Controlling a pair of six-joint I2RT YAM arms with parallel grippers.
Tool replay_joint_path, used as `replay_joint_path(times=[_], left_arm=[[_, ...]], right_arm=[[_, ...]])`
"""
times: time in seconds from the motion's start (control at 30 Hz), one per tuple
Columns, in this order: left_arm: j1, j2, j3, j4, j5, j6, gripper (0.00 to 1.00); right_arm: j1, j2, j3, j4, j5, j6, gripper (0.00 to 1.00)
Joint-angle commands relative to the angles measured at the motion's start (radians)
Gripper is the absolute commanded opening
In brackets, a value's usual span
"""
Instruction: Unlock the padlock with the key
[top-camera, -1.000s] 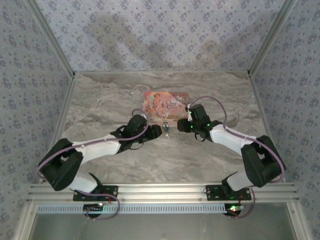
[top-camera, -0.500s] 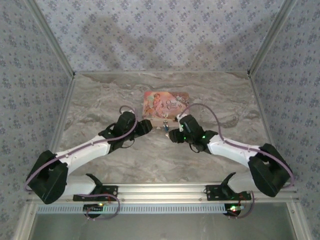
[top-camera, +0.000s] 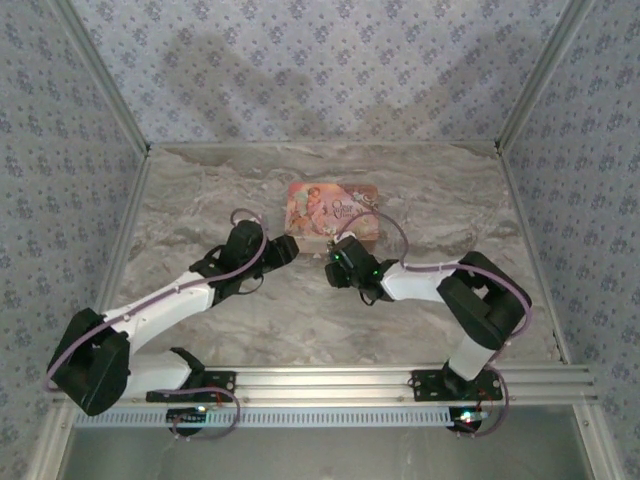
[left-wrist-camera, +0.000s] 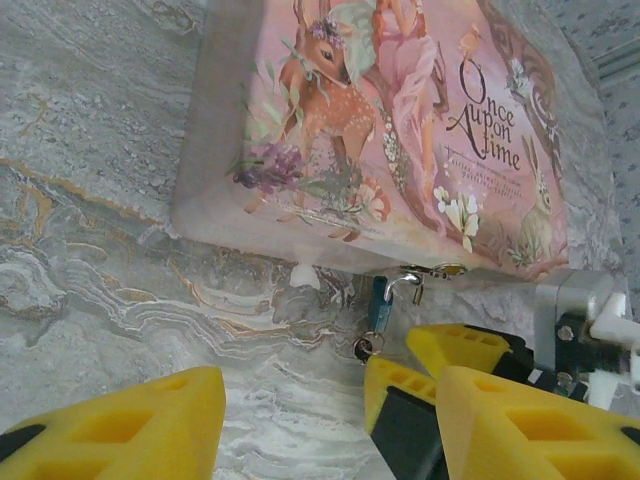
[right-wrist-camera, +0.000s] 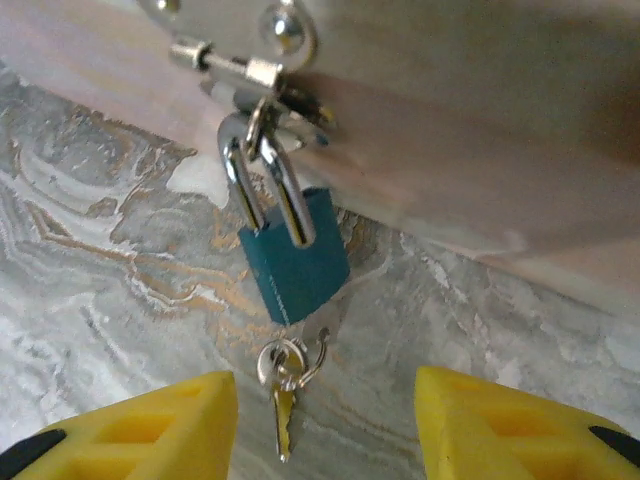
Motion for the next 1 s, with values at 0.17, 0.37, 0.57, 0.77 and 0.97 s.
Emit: replay_joint_path(times=[0.17,0.37,0.57,0.77,0.97], left_arm=[[0.03,-0.043,-0.039,-0.011,0.016,-0.007,0.58],[0.043,-0.045,-0.05,-0.007,0.024,-0.008,0.58],[0.055,-0.045,-0.062,0.008,0.026,-0.006,0.58],[0.085,-0.033,-0.052,0.021,0.028,0.005,0.58],[0.121,0.005,-0.009,0.021,0.042,0.032,0.59]], right_arm=[[0.005,0.084,0.058,0.023,0.062,0.033,0.49],[0.009,0.116,0.069,0.015,0.055,0.029,0.35],[0.037,0.096,0.051,-0.02,0.073,-0.011,0.18],[0.06,0.041,0.049,-0.088,0.109,-0.102,0.02],[0.066,-0.027,0.052,-0.153,0.133,-0.21,0.0]])
